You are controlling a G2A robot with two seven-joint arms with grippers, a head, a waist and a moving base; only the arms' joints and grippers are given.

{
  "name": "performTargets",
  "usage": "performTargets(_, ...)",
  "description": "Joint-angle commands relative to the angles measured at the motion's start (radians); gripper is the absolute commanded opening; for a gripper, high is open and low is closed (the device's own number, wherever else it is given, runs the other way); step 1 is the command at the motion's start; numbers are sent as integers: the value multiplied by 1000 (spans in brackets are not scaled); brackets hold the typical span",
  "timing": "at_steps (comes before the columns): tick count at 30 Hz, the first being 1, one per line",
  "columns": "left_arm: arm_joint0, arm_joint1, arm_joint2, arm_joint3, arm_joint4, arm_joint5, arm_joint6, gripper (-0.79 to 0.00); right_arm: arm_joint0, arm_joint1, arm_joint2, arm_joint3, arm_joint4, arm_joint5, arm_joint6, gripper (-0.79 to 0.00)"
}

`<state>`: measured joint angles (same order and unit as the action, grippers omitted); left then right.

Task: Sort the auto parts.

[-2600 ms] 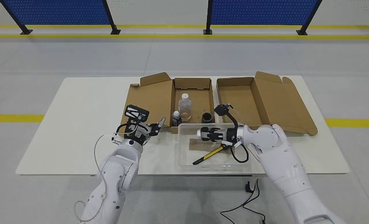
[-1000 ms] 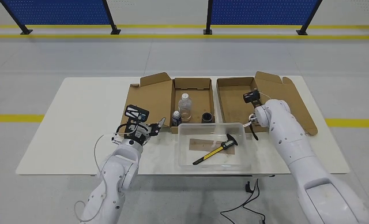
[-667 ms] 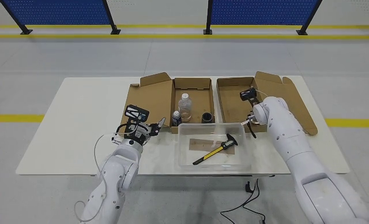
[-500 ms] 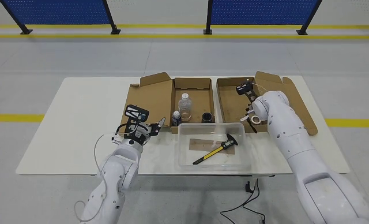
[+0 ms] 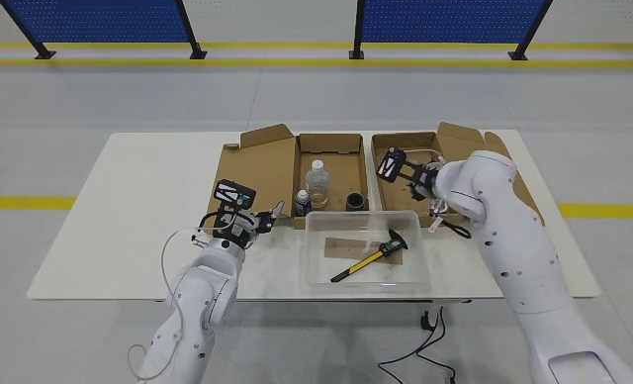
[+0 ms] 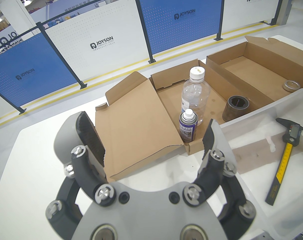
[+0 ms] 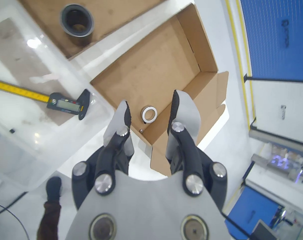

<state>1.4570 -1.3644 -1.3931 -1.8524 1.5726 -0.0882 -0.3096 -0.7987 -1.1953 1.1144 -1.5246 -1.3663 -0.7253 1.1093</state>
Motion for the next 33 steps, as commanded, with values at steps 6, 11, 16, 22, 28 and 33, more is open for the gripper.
performTargets(6, 0, 0, 0, 0, 0, 0, 0, 0, -2, 58, -104, -13, 23, -100, -114, -185)
performTargets(11, 0, 0, 0, 0, 0, 0, 0, 0, 35, 97, -220, 17, 62, -148, -162, -212)
performTargets(16, 0, 0, 0, 0, 0, 0, 0, 0, 84, 130, -344, 46, 117, -132, -146, -256)
performTargets(22, 0, 0, 0, 0, 0, 0, 0, 0, 142, 160, -464, 56, 219, -76, -90, -416)
performTargets(28, 0, 0, 0, 0, 0, 0, 0, 0, 195, 182, -573, 69, 295, -24, -39, -416)
performTargets(33, 0, 0, 0, 0, 0, 0, 0, 0, 243, 184, -675, 111, 359, -3, -18, -413)
